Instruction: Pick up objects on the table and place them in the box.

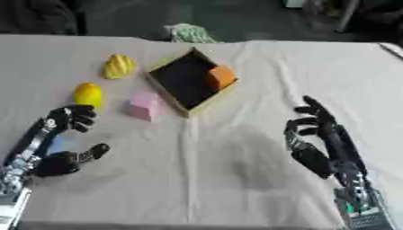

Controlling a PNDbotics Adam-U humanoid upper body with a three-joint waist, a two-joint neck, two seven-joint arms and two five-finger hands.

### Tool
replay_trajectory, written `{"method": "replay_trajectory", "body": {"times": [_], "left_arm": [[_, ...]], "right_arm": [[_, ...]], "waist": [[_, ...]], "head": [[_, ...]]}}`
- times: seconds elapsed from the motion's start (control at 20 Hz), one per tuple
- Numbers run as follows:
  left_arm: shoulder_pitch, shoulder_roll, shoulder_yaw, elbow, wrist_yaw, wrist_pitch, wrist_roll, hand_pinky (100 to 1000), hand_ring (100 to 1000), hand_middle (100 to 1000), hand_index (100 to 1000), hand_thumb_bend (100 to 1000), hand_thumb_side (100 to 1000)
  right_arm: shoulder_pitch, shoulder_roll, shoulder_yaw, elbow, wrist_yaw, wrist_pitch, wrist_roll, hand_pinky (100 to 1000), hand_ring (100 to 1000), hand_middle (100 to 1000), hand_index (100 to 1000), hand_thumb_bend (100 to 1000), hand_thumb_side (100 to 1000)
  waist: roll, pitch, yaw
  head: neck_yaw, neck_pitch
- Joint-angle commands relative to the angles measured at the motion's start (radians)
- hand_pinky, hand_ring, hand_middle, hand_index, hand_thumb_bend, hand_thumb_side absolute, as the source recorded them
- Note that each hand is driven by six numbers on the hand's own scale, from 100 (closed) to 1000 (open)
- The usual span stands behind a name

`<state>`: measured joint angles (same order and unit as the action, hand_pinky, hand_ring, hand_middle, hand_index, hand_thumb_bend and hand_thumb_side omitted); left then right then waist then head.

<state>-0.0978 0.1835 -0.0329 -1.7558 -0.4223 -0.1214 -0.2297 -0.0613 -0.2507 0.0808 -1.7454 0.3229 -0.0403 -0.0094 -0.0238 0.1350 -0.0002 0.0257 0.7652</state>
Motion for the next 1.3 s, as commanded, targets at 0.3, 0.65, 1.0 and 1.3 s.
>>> {"method": "replay_trajectory", "body": {"times": [0.3,0.65,1.0,1.3], "left_arm": [[-0.007,0.002,0.008,-0.011,0.004,-0.001,0.005,662,700,691,833,627,424],[-0.013,0.016,0.010,-0.016,0.001,0.000,0.009,665,701,692,835,629,423],[-0.043,0.155,0.023,-0.074,-0.051,0.019,0.012,694,714,709,851,632,427],[-0.047,0.310,0.002,-0.121,-0.139,0.030,-0.037,733,732,737,875,616,411]], "right_arm": [[-0.009,-0.008,-0.004,-0.021,0.000,-0.001,0.000,656,743,796,983,100,382],[-0.010,-0.009,-0.003,-0.020,0.001,-0.002,0.002,656,743,796,983,100,382],[-0.006,-0.019,-0.005,-0.017,0.006,0.000,0.000,656,743,796,983,100,379],[0.001,-0.030,-0.008,-0.014,0.011,0.000,-0.003,656,742,796,983,100,379]], "waist": [[0.003,-0.012,-0.001],[0.004,-0.014,-0.001],[0.016,-0.019,-0.002],[0.034,-0.022,-0.004]], "head": [[0.005,0.005],[0.004,0.005],[0.002,0.005],[-0.006,0.005]]}}
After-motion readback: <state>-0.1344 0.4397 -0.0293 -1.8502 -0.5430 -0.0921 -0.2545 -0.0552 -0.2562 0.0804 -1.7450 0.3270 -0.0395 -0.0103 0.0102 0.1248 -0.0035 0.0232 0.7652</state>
